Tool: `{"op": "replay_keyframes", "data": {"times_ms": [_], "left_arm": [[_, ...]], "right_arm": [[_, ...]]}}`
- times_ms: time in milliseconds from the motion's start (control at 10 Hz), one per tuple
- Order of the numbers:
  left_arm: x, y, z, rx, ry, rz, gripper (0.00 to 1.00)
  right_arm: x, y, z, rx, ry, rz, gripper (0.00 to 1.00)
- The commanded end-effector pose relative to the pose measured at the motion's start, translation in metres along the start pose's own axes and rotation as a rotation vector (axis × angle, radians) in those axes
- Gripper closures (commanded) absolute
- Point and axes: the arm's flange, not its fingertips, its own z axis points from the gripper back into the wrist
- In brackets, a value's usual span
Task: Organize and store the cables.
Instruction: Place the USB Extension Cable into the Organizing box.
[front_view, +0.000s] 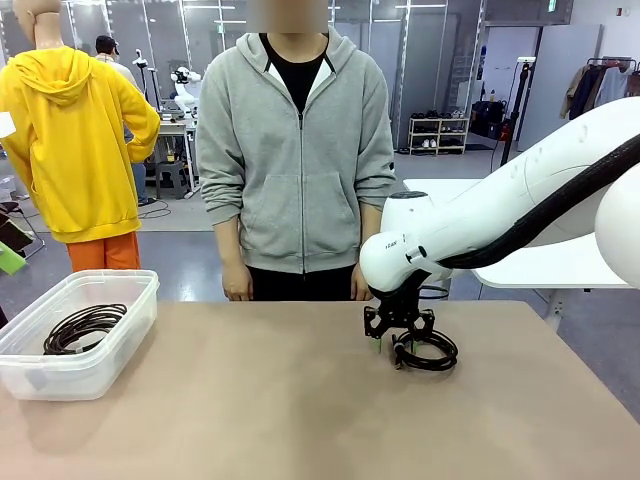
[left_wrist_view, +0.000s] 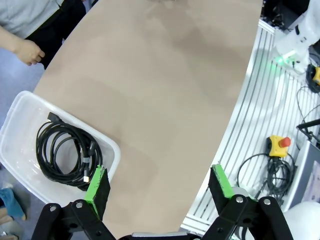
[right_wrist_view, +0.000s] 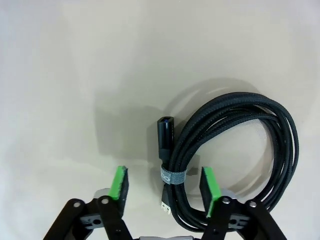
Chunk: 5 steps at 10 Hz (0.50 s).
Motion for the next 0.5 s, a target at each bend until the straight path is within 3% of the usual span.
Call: {"op": "replay_keyframes", "data": {"times_ms": [0, 300, 400], "left_arm": [[0.0016, 0.0003, -0.0002, 0.011, 0.011, 0.007, 0.0], [0.0016, 0.0003, -0.0002, 0.011, 0.011, 0.007, 0.0], [0.0016, 0.0003, -0.0002, 0.011, 0.011, 0.007, 0.0]], "right_arm": [[0.0038, 0.0009, 0.002, -0.001, -0.001, -0.019, 1.0], [0.0051, 0.0009, -0.0026, 0.001, 0.011, -0.019, 0.97], [0.0076, -0.0019, -0.0033, 0.007, 0.008, -0.023, 1.0]]}}
